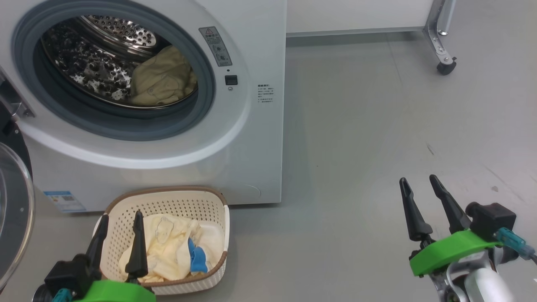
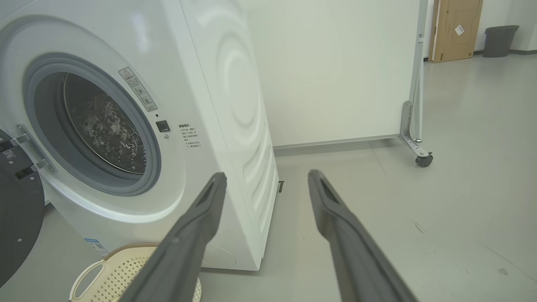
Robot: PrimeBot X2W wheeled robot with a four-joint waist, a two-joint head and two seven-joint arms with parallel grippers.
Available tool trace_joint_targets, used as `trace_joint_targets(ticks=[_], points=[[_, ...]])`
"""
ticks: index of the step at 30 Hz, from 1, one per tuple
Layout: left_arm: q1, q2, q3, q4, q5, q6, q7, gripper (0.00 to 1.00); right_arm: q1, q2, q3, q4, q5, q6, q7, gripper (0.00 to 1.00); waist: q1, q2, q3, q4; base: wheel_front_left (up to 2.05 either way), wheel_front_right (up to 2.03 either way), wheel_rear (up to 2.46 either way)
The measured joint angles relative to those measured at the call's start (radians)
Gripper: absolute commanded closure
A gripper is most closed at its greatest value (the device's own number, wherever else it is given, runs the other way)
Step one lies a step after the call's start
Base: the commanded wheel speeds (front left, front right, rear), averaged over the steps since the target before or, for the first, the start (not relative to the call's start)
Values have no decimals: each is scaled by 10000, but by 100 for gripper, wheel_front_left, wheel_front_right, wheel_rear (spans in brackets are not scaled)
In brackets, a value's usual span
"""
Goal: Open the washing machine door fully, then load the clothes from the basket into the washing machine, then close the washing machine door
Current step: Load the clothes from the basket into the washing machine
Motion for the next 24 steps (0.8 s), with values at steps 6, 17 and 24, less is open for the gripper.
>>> trace_joint_targets(ticks=[6,17,24], points=[[0,-167,155,52,73,-113,0,0,0,2,13,4,0,0,0,0,0,0,1,13,0,0,0],[0,-282,222,247,408,-270,0,0,1,2,38,19,0,0,0,0,0,0,59,22,0,0,0],[-1,-359,234,307,485,-272,0,0,1,10,42,35,0,0,-2,0,1,0,148,14,0,0,0]])
